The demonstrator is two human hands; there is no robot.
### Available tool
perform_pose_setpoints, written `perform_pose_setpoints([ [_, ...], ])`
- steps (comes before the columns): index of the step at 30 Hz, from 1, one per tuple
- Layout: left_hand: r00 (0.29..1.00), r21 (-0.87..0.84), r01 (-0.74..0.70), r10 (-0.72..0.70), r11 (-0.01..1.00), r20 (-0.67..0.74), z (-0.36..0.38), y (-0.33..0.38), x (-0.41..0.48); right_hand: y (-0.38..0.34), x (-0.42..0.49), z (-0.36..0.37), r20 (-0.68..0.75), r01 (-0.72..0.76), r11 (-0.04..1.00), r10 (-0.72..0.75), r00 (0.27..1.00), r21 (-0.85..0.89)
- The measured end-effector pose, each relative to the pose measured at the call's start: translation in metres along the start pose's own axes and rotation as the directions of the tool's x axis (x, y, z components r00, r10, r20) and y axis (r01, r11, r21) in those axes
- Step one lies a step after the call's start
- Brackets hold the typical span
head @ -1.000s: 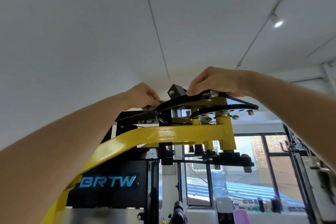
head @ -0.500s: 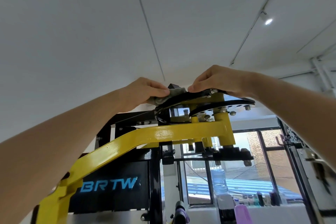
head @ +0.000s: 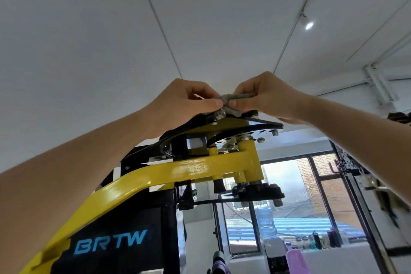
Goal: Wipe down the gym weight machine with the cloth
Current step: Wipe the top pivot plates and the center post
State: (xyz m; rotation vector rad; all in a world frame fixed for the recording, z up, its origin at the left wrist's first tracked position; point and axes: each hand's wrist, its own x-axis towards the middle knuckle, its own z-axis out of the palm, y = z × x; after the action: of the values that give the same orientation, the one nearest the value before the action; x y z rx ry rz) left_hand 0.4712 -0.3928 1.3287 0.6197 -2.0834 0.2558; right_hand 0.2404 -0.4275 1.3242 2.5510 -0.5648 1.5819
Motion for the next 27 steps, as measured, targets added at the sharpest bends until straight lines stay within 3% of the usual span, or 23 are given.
perform_pose_setpoints([
  [3, 0.996, 0.148, 0.018, -0.030, 0.989, 0.079, 0.013, 0.019, 0.015, 0.021, -0.011, -0.022, 0.042, -0.014, 0.997, 0.018, 0.999, -0.082],
  [8, 0.938, 0.420, 0.080, -0.211, 0.904, 0.275, 0.040, 0.053, 0.050, 0.065, -0.017, -0.050, 0.085, -0.026, 0.970, 0.048, 0.995, -0.240],
  [13, 0.906, 0.627, 0.063, -0.308, 0.776, 0.290, 0.081, 0.066, 0.088, 0.108, -0.021, -0.071, 0.080, -0.048, 0.963, 0.072, 0.994, -0.266],
  [20, 0.907, 0.751, -0.021, -0.305, 0.660, 0.292, 0.133, 0.056, 0.120, 0.155, -0.035, -0.079, -0.035, -0.059, 0.964, 0.052, 0.998, -0.260],
  [27, 0.931, 0.775, -0.068, -0.239, 0.629, 0.275, 0.145, 0.051, 0.123, 0.164, -0.057, -0.070, -0.183, -0.031, 0.964, -0.019, 0.983, -0.264],
])
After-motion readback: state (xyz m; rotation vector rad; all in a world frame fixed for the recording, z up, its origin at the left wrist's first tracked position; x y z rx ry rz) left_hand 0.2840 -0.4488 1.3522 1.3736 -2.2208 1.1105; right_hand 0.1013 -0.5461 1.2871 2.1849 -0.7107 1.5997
